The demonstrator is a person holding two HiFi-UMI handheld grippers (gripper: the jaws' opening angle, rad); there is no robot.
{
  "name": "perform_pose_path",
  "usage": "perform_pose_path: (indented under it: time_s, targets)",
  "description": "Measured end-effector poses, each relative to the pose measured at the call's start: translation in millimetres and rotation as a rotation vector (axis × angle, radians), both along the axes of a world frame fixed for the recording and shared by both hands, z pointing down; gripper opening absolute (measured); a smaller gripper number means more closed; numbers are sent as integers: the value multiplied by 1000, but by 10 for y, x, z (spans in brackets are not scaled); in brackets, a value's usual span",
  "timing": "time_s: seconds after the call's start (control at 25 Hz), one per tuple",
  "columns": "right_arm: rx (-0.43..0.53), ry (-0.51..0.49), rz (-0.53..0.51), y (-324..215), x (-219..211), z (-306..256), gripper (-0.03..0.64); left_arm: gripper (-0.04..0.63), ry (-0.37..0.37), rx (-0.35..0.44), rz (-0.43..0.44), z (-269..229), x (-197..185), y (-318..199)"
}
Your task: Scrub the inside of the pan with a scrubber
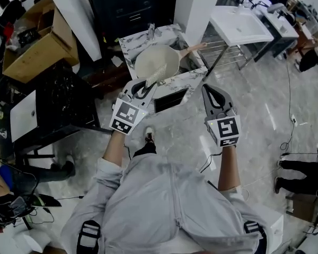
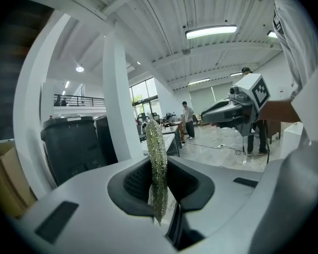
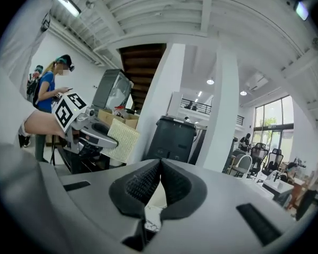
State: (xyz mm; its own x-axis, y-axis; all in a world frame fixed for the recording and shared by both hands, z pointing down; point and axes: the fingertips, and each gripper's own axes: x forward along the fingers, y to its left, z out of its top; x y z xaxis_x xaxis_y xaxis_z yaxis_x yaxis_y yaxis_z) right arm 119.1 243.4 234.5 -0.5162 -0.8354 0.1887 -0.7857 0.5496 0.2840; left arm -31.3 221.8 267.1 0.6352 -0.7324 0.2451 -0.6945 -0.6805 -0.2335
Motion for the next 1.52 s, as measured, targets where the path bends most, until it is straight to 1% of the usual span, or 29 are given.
perform_pose_path:
  time_s: [0.08, 0.24, 0.44, 0.68, 1.0, 1.2, 1.32, 1.44, 1.52]
  targets:
    - [-20, -13, 21, -252, -22, 8, 35, 64, 6, -4, 5, 3, -73, -274]
    - [-14, -10, 73, -740, -44, -1, 35, 64, 10, -13, 17, 27, -164, -744]
    - [-50, -17, 88, -1175, -194, 34, 35, 64, 10, -28, 33, 69, -275, -1195]
    - [-96, -6, 114, -1672, -330, 173, 35, 64, 11, -57, 45, 172, -465, -1688]
    - [-142, -8, 153, -2173, -434, 369, 35, 64, -6, -90, 73, 367, -600, -2201]
    - [-166, -11, 164, -2429, -419, 499, 35, 64, -43, -110, 78, 567, -600, -2485]
    - [-192, -25, 154, -2601, -378, 579, 35, 64, -68, -137, 60, 765, -571, -2647]
    - [-219, -32, 144, -2831, -281, 706, 35, 64, -113, -157, 32, 946, -538, -2860]
    - [-234, -27, 141, -2999, -202, 806, 35, 64, -130, -172, 13, 1070, -501, -3009]
